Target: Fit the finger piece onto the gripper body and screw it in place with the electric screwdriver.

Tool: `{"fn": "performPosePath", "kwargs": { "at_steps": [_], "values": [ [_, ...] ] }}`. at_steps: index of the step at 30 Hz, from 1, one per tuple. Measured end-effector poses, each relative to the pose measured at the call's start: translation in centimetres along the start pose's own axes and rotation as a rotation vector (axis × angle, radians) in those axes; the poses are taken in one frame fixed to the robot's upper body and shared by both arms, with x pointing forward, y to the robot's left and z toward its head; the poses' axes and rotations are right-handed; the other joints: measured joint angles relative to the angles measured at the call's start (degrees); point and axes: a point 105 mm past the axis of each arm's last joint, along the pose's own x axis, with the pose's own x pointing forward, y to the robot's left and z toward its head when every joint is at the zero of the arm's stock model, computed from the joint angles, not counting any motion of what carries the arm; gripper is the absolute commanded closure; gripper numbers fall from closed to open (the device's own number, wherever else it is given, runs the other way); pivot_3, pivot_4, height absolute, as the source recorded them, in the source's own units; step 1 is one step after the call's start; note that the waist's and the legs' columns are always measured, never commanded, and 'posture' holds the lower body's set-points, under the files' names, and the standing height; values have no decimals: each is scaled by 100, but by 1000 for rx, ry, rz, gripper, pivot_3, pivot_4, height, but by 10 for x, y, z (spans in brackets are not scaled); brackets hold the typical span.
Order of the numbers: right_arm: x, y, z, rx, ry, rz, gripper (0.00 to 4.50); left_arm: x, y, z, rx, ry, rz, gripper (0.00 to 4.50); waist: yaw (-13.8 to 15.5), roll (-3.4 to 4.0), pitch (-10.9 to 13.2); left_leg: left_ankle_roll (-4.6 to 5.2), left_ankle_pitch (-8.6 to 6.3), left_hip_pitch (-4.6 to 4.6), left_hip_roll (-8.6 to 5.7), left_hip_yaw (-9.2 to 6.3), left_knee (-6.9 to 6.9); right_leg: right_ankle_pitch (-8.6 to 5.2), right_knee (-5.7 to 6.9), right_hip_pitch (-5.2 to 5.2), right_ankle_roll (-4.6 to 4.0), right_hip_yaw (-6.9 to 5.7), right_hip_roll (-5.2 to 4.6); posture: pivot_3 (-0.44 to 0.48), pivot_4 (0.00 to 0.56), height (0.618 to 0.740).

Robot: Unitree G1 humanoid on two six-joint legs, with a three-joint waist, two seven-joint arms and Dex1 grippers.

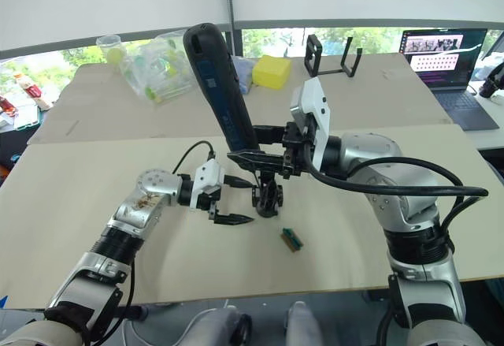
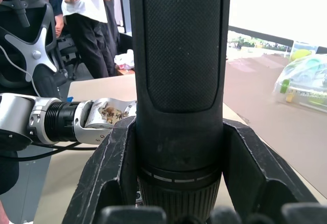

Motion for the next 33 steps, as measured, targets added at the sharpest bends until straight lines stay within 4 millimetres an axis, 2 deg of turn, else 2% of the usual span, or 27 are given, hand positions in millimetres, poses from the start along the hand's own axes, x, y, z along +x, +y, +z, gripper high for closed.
{"fn": "performPosePath", "kwargs": {
  "at_steps": [28, 33],
  "values": [
    [0, 1, -3, -4, -6, 6, 2590, 0, 0, 0, 1, 0, 3, 0, 1, 0, 0, 0, 0, 0, 0, 0, 0, 0, 0, 0, 0, 0, 1, 0, 150, 740],
    [-4, 3, -8, 4, -27, -5, 2590, 5, 1, -3, -12, 1, 13, 0, 15, 0, 0, 0, 0, 0, -2, 0, 1, 0, -1, 3, 0, -2, 3, 0, 150, 740]
  ]
}}
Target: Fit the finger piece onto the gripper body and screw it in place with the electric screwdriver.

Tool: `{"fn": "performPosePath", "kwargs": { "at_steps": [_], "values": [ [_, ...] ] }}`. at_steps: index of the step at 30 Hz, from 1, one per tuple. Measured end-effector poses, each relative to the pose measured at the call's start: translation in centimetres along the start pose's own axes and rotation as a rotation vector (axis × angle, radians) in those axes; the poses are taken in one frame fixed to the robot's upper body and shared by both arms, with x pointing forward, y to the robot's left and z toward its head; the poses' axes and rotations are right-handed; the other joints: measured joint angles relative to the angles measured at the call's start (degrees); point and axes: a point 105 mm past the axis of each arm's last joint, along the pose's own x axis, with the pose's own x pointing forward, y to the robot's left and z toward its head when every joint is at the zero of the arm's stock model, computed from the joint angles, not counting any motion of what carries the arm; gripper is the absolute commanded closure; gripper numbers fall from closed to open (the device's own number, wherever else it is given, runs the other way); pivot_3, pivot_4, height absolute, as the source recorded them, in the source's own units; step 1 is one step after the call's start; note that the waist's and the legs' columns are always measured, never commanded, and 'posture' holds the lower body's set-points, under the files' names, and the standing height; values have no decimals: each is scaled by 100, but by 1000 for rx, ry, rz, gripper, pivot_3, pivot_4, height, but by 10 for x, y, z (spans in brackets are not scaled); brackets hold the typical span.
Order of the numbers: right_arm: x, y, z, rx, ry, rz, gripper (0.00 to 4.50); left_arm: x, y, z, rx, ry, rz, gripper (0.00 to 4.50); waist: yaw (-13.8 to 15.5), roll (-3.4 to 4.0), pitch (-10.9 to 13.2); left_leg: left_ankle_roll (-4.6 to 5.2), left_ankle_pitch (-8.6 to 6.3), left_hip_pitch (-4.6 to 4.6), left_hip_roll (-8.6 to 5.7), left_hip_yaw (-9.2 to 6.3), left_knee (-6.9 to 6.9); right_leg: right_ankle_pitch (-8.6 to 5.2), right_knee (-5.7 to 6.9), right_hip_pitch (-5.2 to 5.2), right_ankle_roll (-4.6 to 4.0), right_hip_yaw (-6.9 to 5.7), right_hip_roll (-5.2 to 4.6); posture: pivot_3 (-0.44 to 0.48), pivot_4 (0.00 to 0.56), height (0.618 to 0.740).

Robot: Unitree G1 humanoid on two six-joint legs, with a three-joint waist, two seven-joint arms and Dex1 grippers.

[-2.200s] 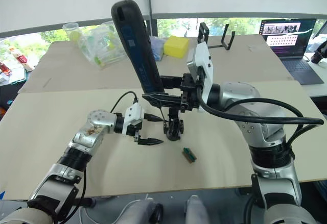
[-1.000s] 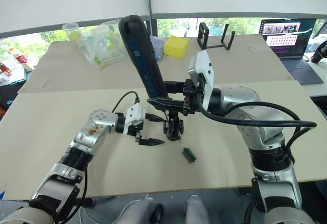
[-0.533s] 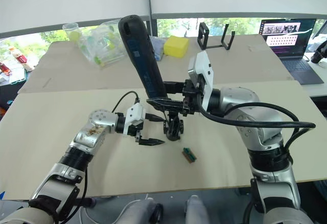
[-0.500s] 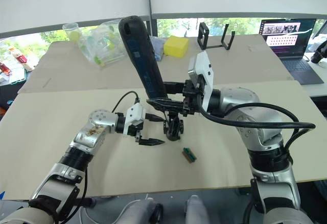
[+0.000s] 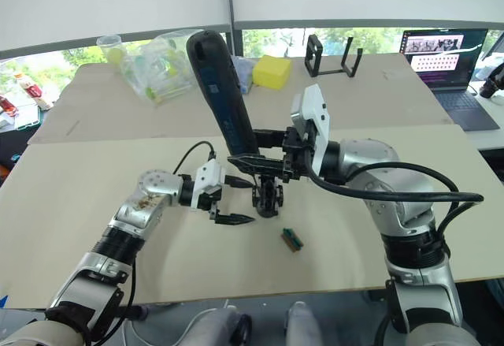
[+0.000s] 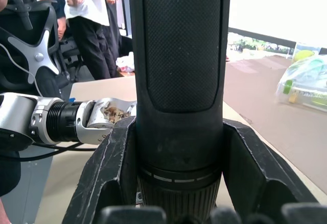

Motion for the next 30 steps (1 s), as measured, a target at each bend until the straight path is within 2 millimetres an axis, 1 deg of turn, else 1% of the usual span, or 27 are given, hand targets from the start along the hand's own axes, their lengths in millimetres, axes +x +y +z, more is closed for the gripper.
{"fn": "performPosePath", "kwargs": {
  "at_steps": [3, 13, 21, 22, 23, 25, 26, 30],
  "values": [
    [-4, 1, 0, -5, -12, -8, 2590, 5, -1, -3, -15, -2, 1, 0, -1, 0, 0, 0, 0, 0, -1, 0, 0, 0, 0, 0, 0, 0, 2, 0, 150, 740],
    [-6, 2, -1, -26, -22, -10, 2590, 21, 3, -4, -28, -17, 14, 0, 4, -1, 0, 0, 0, 0, -1, 0, 3, 0, 1, 1, 1, 0, 1, 0, 150, 740],
    [-6, 1, -1, -33, -19, -16, 2590, 30, 3, -12, -57, -16, 26, 0, 7, -1, -1, 0, 0, 0, -1, 0, 6, 0, 1, 3, 1, 0, 0, 0, 150, 740],
    [-6, 1, -1, -33, -19, -17, 2590, 32, 3, -12, -62, -21, 27, 532, 9, -1, -1, 0, 0, 0, -1, 0, 6, 0, 1, 3, 1, 0, 1, 0, 150, 740],
    [-6, 1, -1, -33, -19, -19, 2590, 34, 3, -13, -69, -23, 29, 872, 8, -1, -1, 0, 0, 0, -1, 0, 7, 0, 1, 3, 1, 0, 0, 0, 150, 740],
    [-6, 0, -1, -33, -19, -21, 2590, 37, 3, -14, -80, -26, 33, 1844, 6, -1, -1, 0, 0, 0, -1, 0, 6, 1, 1, 3, 1, 0, 0, 0, 150, 740],
    [-6, 0, 0, -36, -21, -25, 2590, 37, 3, -14, -78, -30, 36, 2218, 8, -1, -1, 0, 0, 1, 0, 0, 6, 1, 1, 3, 1, 0, -2, 0, 150, 740],
    [-6, 0, 0, -33, -24, -32, 2590, 38, 4, -14, -78, -29, 40, 2212, 9, -2, -1, 0, 0, 1, 0, -1, 8, 1, 2, 5, 1, 0, -2, 0, 150, 740]
  ]
}}
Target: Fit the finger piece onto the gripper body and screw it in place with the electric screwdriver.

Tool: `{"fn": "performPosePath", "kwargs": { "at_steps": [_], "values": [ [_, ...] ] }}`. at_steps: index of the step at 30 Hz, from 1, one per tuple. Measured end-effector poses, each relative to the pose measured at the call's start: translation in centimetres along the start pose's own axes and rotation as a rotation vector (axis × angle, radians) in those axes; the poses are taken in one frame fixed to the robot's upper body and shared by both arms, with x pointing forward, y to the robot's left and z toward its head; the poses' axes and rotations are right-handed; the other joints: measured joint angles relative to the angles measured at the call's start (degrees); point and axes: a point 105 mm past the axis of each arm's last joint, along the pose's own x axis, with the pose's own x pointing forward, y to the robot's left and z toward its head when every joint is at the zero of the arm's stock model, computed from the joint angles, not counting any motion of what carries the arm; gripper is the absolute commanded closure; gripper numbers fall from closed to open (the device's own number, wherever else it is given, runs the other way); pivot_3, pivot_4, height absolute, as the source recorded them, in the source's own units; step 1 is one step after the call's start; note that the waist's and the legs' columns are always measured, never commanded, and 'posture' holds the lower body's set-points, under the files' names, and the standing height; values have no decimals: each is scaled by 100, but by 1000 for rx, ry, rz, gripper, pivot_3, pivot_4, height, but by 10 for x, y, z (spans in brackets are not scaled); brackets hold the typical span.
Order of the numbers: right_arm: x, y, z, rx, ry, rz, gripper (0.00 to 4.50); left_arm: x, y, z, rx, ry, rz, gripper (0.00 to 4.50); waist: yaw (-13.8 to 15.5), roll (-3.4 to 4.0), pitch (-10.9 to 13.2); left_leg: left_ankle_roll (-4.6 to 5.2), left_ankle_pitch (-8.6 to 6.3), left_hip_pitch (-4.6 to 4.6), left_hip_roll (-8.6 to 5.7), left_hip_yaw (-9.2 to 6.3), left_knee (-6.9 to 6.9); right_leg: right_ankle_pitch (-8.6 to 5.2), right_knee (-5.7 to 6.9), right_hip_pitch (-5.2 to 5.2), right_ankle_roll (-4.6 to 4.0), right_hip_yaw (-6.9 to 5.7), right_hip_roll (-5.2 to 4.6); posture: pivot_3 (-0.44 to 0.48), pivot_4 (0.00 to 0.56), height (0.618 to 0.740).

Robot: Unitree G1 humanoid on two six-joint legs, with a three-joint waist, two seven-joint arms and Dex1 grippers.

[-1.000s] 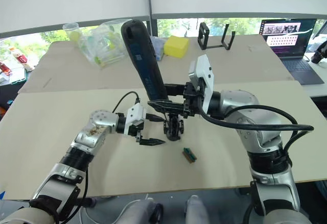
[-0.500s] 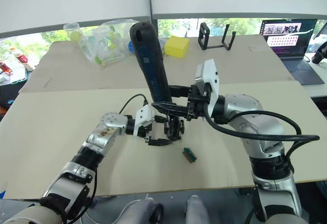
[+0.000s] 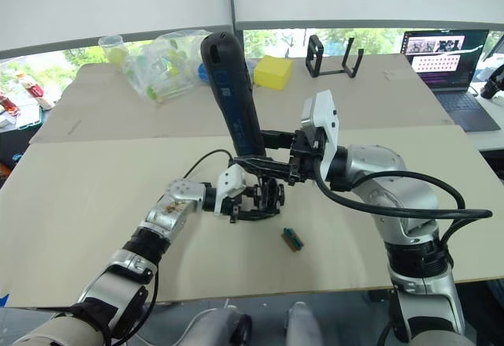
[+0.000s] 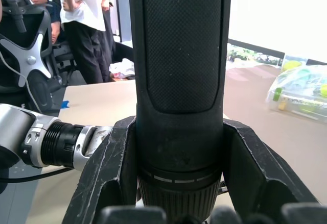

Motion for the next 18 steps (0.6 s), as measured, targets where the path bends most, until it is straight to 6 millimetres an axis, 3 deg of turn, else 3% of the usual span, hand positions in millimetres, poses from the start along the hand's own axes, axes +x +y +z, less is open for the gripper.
{"fn": "performPosePath", "kwargs": {
  "at_steps": [18],
  "values": [
    [-11, 0, -8, 35, -12, 31, 2590, 0, 2, -2, 26, 16, -15, 2212, 1, -6, -9, 1, -1, 15, 1, -1, 3, 0, -1, 17, 1, 0, -1, 0, 150, 740]
  ]
}}
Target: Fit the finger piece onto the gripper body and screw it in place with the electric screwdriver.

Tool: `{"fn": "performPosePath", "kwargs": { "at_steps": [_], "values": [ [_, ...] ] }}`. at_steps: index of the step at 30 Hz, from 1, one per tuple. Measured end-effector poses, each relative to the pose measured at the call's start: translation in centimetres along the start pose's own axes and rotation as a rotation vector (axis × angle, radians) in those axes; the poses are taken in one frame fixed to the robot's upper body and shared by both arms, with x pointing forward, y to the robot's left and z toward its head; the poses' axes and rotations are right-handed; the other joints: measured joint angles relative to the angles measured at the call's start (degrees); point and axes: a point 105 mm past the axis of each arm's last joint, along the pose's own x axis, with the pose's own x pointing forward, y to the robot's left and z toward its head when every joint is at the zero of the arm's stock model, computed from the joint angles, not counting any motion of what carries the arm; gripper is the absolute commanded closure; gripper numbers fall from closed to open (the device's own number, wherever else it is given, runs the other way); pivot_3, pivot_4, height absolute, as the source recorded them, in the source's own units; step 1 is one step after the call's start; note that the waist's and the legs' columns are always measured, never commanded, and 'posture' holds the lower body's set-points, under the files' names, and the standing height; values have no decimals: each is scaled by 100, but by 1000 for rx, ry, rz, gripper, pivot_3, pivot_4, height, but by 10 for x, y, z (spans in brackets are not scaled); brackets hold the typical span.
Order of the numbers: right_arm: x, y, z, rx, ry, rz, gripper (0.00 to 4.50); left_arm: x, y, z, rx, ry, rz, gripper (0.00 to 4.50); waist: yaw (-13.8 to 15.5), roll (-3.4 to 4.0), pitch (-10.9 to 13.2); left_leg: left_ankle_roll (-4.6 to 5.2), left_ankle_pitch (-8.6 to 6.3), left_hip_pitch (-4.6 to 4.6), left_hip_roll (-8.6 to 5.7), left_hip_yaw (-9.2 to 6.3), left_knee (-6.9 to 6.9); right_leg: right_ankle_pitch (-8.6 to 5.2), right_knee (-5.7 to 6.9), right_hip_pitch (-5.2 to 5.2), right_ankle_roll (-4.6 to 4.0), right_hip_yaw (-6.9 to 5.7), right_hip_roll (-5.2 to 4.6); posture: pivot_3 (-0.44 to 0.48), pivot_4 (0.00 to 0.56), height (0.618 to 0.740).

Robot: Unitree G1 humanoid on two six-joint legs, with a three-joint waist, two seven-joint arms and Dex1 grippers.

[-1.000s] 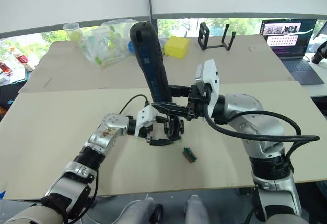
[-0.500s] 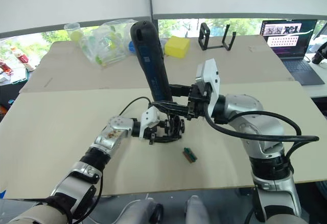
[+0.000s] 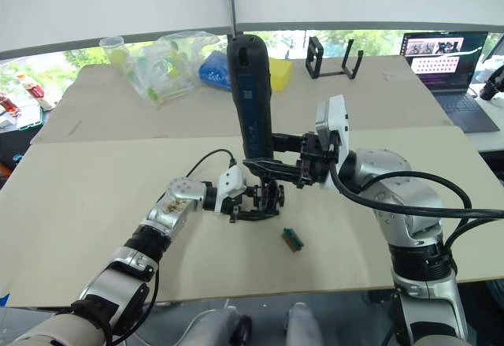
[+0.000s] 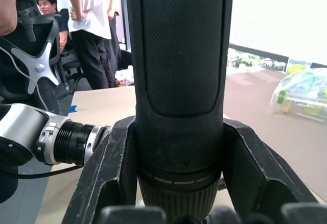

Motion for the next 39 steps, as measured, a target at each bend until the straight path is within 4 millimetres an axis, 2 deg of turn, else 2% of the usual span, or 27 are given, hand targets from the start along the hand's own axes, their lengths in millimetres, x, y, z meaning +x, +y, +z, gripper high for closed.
{"fn": "performPosePath", "kwargs": {
  "at_steps": [21, 34, 39],
  "values": [
    [6, 0, -7, -46, -5, 106, 2590, -1, 0, -1, 3, 10, 2, 2212, -11, -9, -11, -1, 0, 11, 2, 0, -3, 0, 1, 6, 0, 1, 1, 0, 150, 740],
    [6, -3, -8, -42, -2, 86, 2590, -1, 0, -2, 4, 13, 2, 2212, -10, -16, -17, -1, -1, 15, 2, 0, -5, 0, 1, 8, 0, 2, -1, 0, 150, 740],
    [6, -3, 0, -57, -25, 42, 2590, -1, 1, -1, 6, 11, 3, 2212, -10, -17, -16, -1, 0, 4, 2, 0, -4, 0, 2, -2, 0, 3, -5, 0, 150, 740]
  ]
}}
